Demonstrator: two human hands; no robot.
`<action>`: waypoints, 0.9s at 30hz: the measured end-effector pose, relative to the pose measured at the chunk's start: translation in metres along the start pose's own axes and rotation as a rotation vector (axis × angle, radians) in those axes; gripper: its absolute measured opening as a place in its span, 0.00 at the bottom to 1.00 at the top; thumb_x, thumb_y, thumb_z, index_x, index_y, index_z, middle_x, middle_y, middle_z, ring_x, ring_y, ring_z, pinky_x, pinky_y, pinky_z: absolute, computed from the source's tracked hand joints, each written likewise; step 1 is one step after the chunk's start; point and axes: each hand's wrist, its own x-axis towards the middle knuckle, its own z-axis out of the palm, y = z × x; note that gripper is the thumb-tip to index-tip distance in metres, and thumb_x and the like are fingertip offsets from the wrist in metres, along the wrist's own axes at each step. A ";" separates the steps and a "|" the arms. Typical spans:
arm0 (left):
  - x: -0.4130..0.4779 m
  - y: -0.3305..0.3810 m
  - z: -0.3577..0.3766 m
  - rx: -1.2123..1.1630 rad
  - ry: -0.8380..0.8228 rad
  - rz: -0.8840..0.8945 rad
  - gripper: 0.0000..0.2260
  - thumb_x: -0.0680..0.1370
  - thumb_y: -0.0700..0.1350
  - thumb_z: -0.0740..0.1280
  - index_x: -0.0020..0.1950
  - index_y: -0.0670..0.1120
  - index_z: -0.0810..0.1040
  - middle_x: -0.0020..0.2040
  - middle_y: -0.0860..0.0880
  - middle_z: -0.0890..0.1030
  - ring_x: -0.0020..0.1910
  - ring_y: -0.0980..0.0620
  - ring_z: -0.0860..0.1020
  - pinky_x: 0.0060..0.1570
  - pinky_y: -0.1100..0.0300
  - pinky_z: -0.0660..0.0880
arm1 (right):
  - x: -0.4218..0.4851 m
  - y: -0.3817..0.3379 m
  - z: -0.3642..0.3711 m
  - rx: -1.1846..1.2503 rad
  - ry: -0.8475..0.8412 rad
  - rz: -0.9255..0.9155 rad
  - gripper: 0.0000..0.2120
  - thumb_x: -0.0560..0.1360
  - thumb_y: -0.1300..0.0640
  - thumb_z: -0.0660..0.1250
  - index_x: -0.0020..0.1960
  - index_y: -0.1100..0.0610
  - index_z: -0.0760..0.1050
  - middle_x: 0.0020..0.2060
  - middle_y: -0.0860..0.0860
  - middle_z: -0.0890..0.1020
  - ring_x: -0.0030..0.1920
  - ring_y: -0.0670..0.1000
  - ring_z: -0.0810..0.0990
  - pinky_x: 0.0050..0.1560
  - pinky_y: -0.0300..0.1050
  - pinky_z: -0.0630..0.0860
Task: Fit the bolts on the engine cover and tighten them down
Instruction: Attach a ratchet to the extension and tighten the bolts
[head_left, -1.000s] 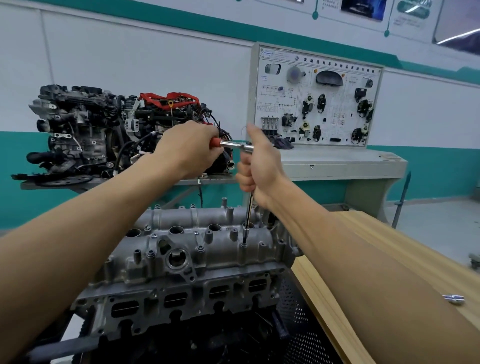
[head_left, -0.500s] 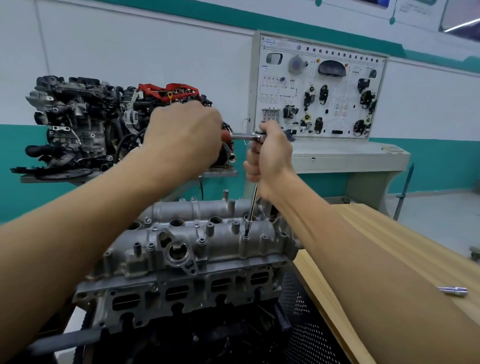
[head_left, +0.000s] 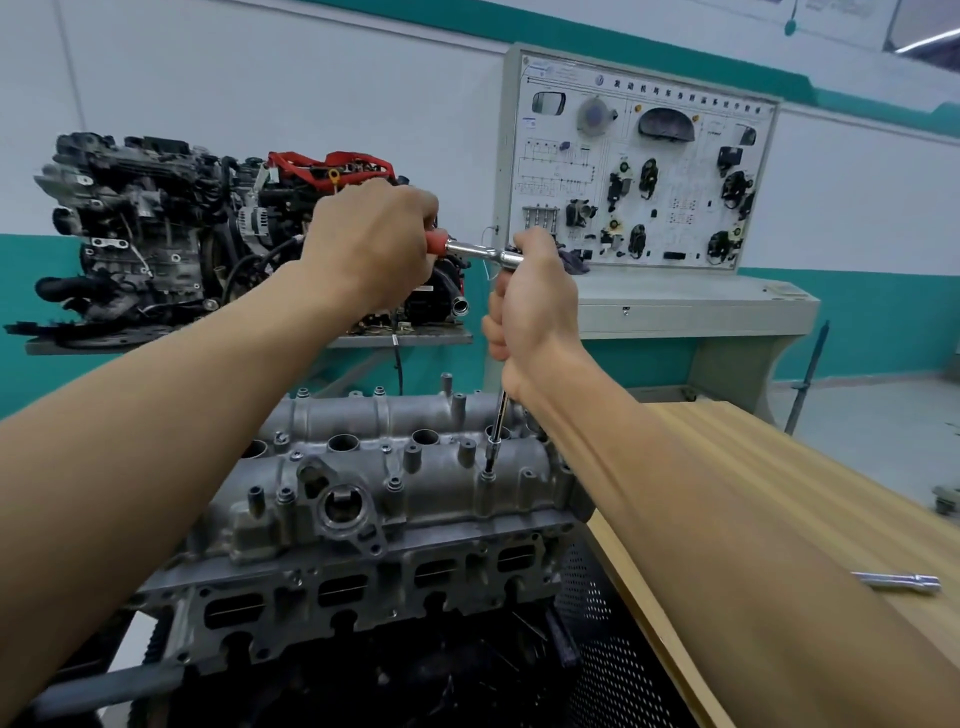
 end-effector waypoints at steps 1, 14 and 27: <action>0.000 0.001 -0.001 0.007 -0.015 0.000 0.11 0.79 0.49 0.65 0.37 0.50 0.71 0.29 0.52 0.69 0.28 0.50 0.66 0.29 0.59 0.58 | 0.000 0.000 0.000 0.002 -0.006 -0.002 0.17 0.79 0.47 0.54 0.33 0.50 0.56 0.25 0.47 0.58 0.24 0.48 0.55 0.24 0.41 0.54; -0.037 0.014 -0.080 0.041 -0.092 0.093 0.11 0.76 0.57 0.70 0.39 0.51 0.78 0.34 0.52 0.75 0.36 0.46 0.74 0.30 0.60 0.60 | 0.001 -0.005 -0.003 0.055 -0.094 0.036 0.23 0.79 0.49 0.55 0.27 0.48 0.55 0.22 0.47 0.57 0.23 0.49 0.51 0.23 0.37 0.51; -0.050 0.041 -0.086 -0.015 -0.191 -0.025 0.11 0.77 0.57 0.68 0.42 0.51 0.79 0.38 0.50 0.77 0.37 0.46 0.76 0.33 0.57 0.66 | 0.009 -0.004 -0.002 0.040 -0.118 0.076 0.22 0.77 0.48 0.57 0.25 0.50 0.60 0.20 0.46 0.60 0.20 0.48 0.55 0.22 0.36 0.54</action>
